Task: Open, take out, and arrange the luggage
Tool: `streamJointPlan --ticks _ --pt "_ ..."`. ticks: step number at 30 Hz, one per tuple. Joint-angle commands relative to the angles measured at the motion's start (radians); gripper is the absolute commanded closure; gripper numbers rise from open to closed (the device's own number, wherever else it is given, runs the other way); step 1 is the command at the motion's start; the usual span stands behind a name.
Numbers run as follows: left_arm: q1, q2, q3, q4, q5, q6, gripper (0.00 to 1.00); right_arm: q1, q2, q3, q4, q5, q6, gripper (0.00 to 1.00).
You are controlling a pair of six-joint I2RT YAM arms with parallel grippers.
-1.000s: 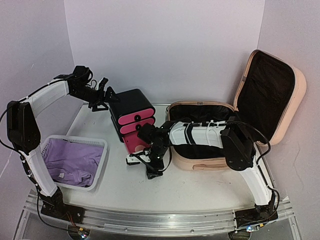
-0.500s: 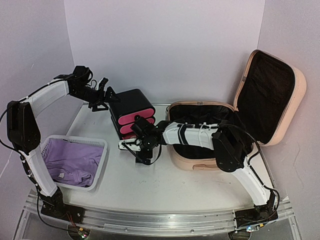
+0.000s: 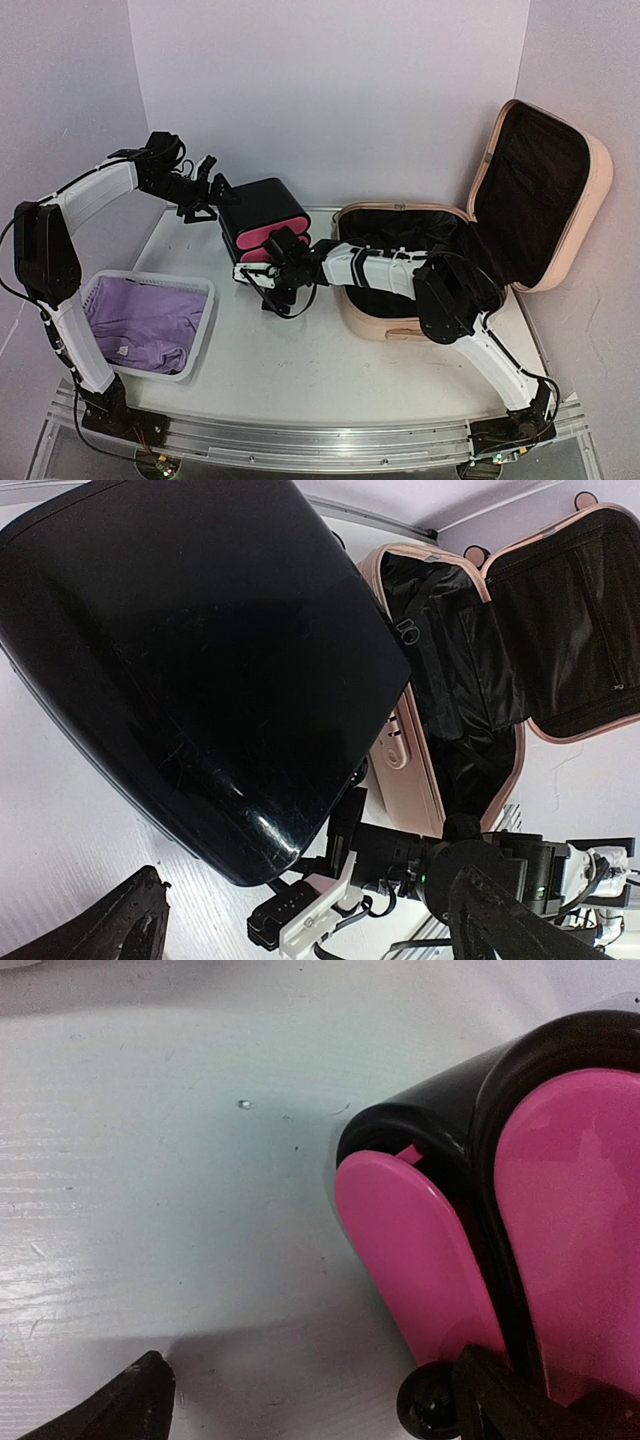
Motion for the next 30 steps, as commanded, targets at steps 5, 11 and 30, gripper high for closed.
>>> streamJointPlan --ticks 5,11,30 --pt "0.005 0.005 0.004 0.033 0.020 -0.008 0.02 -0.036 0.042 0.039 0.062 -0.056 0.067 0.02" --pt "0.005 0.003 0.001 0.033 0.017 -0.007 0.02 -0.036 -0.001 -0.016 0.097 -0.104 0.113 0.02" --pt "0.009 -0.227 -0.110 0.205 -0.120 0.062 0.02 -0.234 -0.947 -0.575 -0.492 0.357 0.860 0.02"
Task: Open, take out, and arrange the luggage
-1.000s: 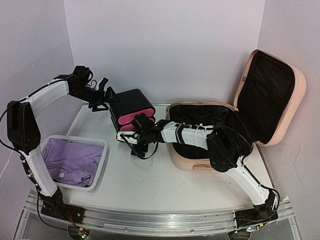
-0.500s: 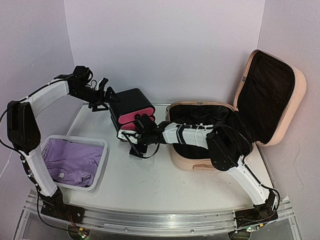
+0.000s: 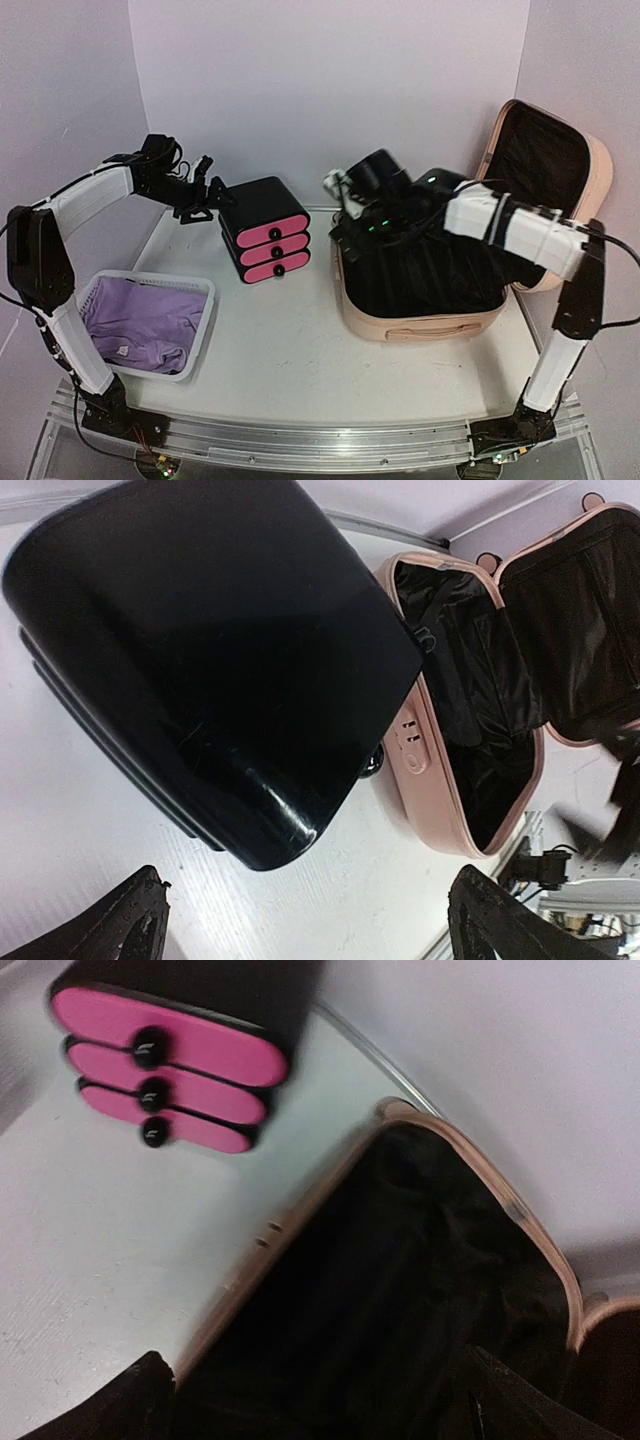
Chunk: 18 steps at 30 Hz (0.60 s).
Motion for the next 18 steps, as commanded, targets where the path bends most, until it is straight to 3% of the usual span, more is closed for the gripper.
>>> streamJointPlan --ticks 1,3,5,13,18 --pt "0.009 -0.215 -0.060 0.175 -0.098 0.048 0.02 -0.249 -0.276 -0.121 -0.257 -0.045 0.319 0.02" --pt "0.007 -0.292 -0.065 0.207 -0.138 0.052 0.02 -0.364 -0.411 -0.193 -0.262 -0.148 0.347 0.02" --pt "0.007 -0.385 -0.044 0.234 -0.162 0.066 0.01 -0.405 -0.540 -0.237 -0.289 -0.116 0.301 0.02" --pt "0.007 -0.787 -0.023 0.334 -0.343 0.112 0.01 -0.407 -1.007 -0.262 -0.360 0.080 0.140 0.02" --pt "0.006 -0.908 -0.031 0.333 -0.426 0.122 0.00 -0.406 -1.133 -0.170 -0.402 0.148 0.057 0.02"
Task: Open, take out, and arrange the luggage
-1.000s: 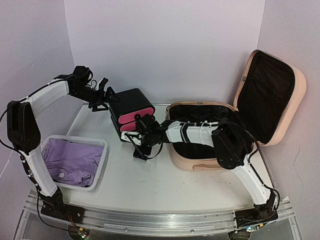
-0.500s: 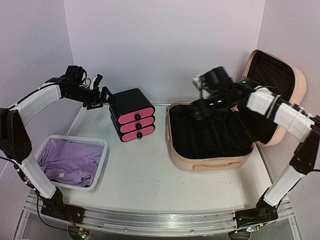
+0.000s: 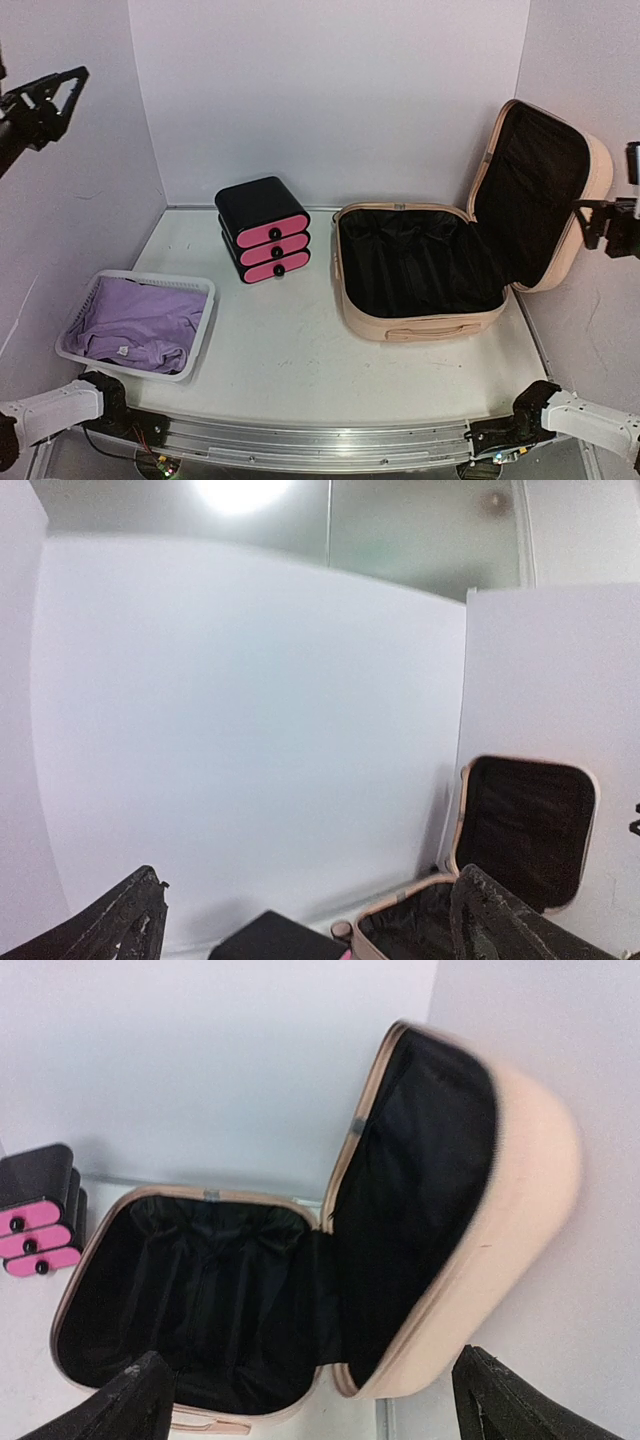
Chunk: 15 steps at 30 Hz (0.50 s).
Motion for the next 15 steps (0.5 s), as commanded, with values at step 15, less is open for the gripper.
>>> streamJointPlan --ticks 15 --pt "0.003 -0.104 0.037 -0.048 -0.176 0.047 0.00 0.000 -0.020 0.204 -0.129 0.096 -0.046 0.02"
